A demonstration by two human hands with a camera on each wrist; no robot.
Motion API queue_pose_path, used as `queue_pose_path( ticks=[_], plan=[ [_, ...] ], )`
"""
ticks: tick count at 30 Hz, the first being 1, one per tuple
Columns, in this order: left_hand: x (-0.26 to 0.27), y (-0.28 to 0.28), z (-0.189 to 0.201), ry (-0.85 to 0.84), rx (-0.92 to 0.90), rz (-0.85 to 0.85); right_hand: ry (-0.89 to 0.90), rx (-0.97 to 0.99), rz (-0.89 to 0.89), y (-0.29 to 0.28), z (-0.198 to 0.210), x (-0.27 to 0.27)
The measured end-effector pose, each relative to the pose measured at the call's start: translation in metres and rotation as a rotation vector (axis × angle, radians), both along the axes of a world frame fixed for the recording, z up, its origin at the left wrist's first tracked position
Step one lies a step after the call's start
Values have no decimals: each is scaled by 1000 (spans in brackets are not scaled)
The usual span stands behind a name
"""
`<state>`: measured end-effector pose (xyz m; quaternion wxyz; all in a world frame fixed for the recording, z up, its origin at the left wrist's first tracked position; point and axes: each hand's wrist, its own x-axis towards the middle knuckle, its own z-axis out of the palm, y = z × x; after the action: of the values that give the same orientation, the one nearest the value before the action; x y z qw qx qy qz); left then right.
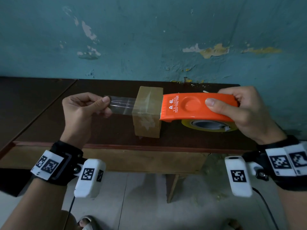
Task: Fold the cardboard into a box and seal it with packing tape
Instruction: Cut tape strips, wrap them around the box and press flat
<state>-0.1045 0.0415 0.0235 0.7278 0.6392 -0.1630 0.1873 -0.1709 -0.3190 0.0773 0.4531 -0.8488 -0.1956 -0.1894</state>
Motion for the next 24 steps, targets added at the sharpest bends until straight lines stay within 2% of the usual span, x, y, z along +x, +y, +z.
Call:
queue_pose_path(
  ticks=[12,17,24],
  plan=[
    [5,1,-4,12,-1,-1,-25,28,-7,-3,-3,1],
    [8,2,-5,30,-58,21,-7,29,25,-6,-2,3],
    [6,-3,-6,26,-46,-11,-51,-26,-73,-16,2,0]
  ],
)
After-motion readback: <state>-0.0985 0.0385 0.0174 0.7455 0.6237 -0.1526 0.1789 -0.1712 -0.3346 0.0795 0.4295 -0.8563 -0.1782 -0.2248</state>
